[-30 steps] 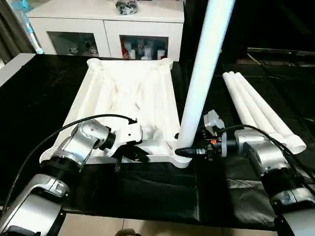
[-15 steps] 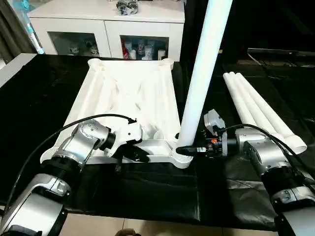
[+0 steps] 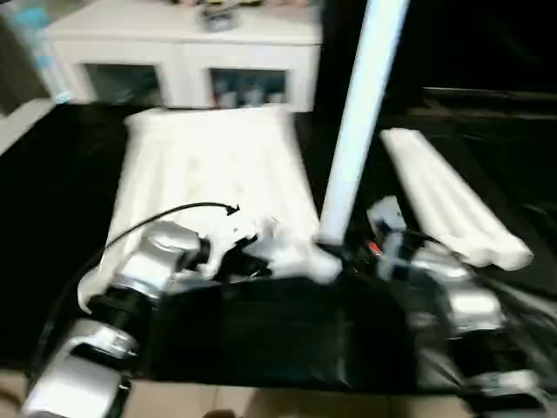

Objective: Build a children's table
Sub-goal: Rotate leg to tighten

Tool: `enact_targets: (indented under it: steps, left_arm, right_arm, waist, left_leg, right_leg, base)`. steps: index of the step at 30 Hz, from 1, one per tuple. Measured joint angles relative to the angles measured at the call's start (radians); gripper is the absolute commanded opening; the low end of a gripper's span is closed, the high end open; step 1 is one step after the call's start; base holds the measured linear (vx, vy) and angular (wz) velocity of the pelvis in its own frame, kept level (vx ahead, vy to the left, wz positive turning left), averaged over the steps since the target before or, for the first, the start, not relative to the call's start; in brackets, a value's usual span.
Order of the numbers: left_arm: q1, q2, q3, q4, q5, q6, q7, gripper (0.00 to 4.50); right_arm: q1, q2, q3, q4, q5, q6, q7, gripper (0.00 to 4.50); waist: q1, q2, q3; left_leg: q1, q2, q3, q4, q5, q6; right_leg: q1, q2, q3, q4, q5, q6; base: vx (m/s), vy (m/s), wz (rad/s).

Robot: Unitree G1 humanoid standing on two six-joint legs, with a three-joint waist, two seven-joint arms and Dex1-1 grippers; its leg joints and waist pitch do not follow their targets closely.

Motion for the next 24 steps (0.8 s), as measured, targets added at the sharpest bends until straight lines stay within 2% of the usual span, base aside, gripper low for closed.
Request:
enact_targets:
  steps: [3, 5, 7, 14, 19, 24]
  left_arm:
    - [-0.004, -0.038, 0.018, 0.0, 0.031, 0.032, 0.087, 0.0]
    - [-0.006, -0.051, 0.018, 0.0, 0.039, 0.034, 0.117, 0.0]
    - [-0.009, -0.059, 0.017, 0.0, 0.045, 0.035, 0.135, 0.0]
    - [-0.01, -0.06, 0.013, -0.014, 0.043, 0.03, 0.129, 0.0]
    - [-0.006, -0.019, 0.003, -0.014, 0.03, -0.034, 0.05, 0.0]
    - [-0.006, 0.025, 0.001, -0.003, 0.027, -0.102, -0.018, 0.0]
  right_arm:
    - [-0.081, 0.057, -0.01, 0.085, -0.044, 0.0, -0.153, 2.02]
    - [-0.105, 0.065, -0.01, 0.116, -0.057, -0.007, -0.194, 2.58]
    - [-0.119, 0.086, -0.024, 0.13, -0.056, -0.01, -0.222, 2.75]
    - [-0.092, 0.077, -0.025, 0.121, -0.061, -0.053, -0.204, 3.31]
    - [0.005, -0.023, 0.008, 0.089, -0.043, -0.076, -0.029, 3.75]
    - [0.049, -0.137, 0.032, 0.015, -0.01, -0.05, 0.179, 4.12]
  waist:
    - [-0.026, 0.0, 0.0]
    - [-0.029, 0.0, 0.0]
    - [-0.031, 0.0, 0.0]
    - [-0.02, 0.0, -0.001]
    - [-0.003, 0.003, 0.001]
    - [0.012, 0.004, 0.001]
  left_leg:
    - [0.001, -0.001, -0.004, 0.0, 0.0, -0.001]
    - [0.001, -0.001, -0.007, -0.001, 0.0, -0.001]
    - [0.001, -0.001, -0.008, -0.005, 0.0, -0.001]
    - [0.0, -0.001, -0.006, -0.008, 0.0, -0.001]
    - [-0.006, -0.001, -0.006, -0.013, 0.0, -0.001]
    - [-0.017, -0.001, -0.006, -0.011, 0.002, 0.003]
  right_leg:
    - [-0.001, 0.0, -0.003, -0.003, 0.0, 0.0]
    - [0.0, 0.0, -0.005, -0.006, 0.0, 0.0]
    - [0.0, 0.0, -0.006, -0.011, 0.0, 0.0]
    - [-0.001, 0.0, -0.006, -0.015, 0.012, -0.005]
    - [-0.007, 0.0, -0.007, -0.016, 0.013, -0.005]
    - [-0.016, 0.0, -0.008, -0.014, 0.014, -0.007]
  base:
    - [0.0, 0.0, 0.0]
    - [0.0, 0.0, 0.0]
    - [0.0, 0.0, 0.0]
    - [0.0, 0.0, 0.0]
    - [0.0, 0.0, 0.0]
    - [0.0, 0.0, 0.0]
